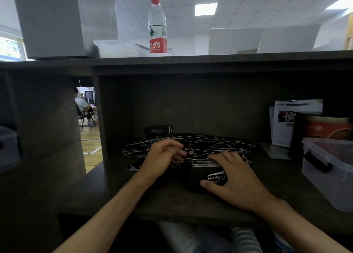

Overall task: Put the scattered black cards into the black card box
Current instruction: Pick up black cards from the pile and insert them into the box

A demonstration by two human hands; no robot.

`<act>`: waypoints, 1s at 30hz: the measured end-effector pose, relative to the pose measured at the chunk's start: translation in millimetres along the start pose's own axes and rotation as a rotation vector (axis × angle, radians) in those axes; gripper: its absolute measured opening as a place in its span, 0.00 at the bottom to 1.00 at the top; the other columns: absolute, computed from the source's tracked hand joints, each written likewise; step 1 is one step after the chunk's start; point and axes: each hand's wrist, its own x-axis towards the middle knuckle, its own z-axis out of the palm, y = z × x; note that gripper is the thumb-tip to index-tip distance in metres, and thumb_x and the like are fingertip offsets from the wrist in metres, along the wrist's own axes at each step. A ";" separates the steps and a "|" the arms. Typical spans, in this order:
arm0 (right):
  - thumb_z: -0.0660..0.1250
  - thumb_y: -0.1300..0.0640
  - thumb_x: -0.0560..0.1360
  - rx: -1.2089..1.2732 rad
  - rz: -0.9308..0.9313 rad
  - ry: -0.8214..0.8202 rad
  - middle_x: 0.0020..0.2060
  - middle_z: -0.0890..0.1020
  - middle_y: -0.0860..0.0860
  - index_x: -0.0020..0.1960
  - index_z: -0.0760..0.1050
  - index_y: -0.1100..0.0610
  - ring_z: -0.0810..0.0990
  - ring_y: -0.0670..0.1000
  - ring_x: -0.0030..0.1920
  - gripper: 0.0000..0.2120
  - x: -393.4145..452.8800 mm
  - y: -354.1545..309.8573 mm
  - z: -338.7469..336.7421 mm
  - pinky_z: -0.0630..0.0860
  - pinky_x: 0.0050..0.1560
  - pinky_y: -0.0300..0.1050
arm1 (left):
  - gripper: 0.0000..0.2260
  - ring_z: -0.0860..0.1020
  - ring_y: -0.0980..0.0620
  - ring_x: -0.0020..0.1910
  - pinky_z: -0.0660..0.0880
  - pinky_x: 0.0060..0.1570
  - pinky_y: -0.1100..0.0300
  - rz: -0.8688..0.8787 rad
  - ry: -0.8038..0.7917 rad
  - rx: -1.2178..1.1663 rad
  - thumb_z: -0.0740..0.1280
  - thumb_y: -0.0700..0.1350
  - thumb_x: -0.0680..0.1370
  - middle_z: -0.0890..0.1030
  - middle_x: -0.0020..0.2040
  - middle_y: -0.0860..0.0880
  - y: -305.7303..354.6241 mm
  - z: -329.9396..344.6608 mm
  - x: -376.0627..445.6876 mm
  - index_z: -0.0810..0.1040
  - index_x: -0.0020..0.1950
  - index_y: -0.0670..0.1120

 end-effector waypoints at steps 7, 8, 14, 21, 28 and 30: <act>0.55 0.21 0.66 0.015 0.009 -0.010 0.60 0.66 0.34 0.71 0.63 0.39 0.61 0.38 0.63 0.38 -0.6 -1.5 -1.7 0.68 0.65 0.50 | 0.22 0.69 0.46 0.66 0.62 0.65 0.48 -0.146 -0.034 1.093 0.61 0.65 0.76 0.78 0.62 0.49 -24.0 0.2 10.0 0.75 0.65 0.56; 0.55 0.21 0.66 0.020 0.011 -0.012 0.60 0.66 0.34 0.71 0.63 0.39 0.61 0.38 0.63 0.39 -1.0 -1.4 -1.9 0.68 0.66 0.50 | 0.20 0.70 0.46 0.65 0.62 0.64 0.48 -0.107 -0.019 1.118 0.61 0.65 0.76 0.80 0.60 0.50 -24.8 1.8 10.2 0.77 0.63 0.57; 0.56 0.21 0.66 0.028 0.017 -0.011 0.60 0.66 0.33 0.71 0.64 0.39 0.61 0.38 0.63 0.38 -1.1 -1.0 -2.5 0.67 0.66 0.50 | 0.07 0.80 0.52 0.52 0.75 0.53 0.57 0.159 0.050 0.899 0.64 0.48 0.80 0.84 0.49 0.52 -20.7 -2.8 -2.5 0.82 0.53 0.53; 0.56 0.21 0.66 0.034 0.018 0.006 0.58 0.65 0.32 0.70 0.65 0.39 0.62 0.38 0.63 0.38 -1.0 -0.7 -1.1 0.65 0.66 0.49 | 0.10 0.78 0.63 0.39 0.73 0.38 0.74 0.211 0.290 0.419 0.70 0.39 0.74 0.80 0.38 0.60 -9.6 -8.4 -7.5 0.79 0.41 0.55; 0.57 0.22 0.66 0.050 0.017 0.008 0.66 0.63 0.36 0.71 0.63 0.39 0.61 0.39 0.67 0.39 -1.4 0.4 -0.2 0.66 0.69 0.51 | 0.17 0.80 0.59 0.47 0.76 0.44 0.66 0.210 0.114 0.214 0.69 0.36 0.75 0.80 0.51 0.54 -2.5 -1.2 -14.1 0.72 0.57 0.55; 0.58 0.21 0.65 0.047 0.011 0.000 0.73 0.54 0.36 0.73 0.57 0.37 0.54 0.38 0.72 0.40 -0.8 1.9 1.5 0.59 0.74 0.51 | 0.15 0.81 0.60 0.51 0.77 0.47 0.66 0.177 -0.036 0.179 0.65 0.34 0.77 0.83 0.51 0.54 -0.8 1.2 -14.8 0.76 0.56 0.53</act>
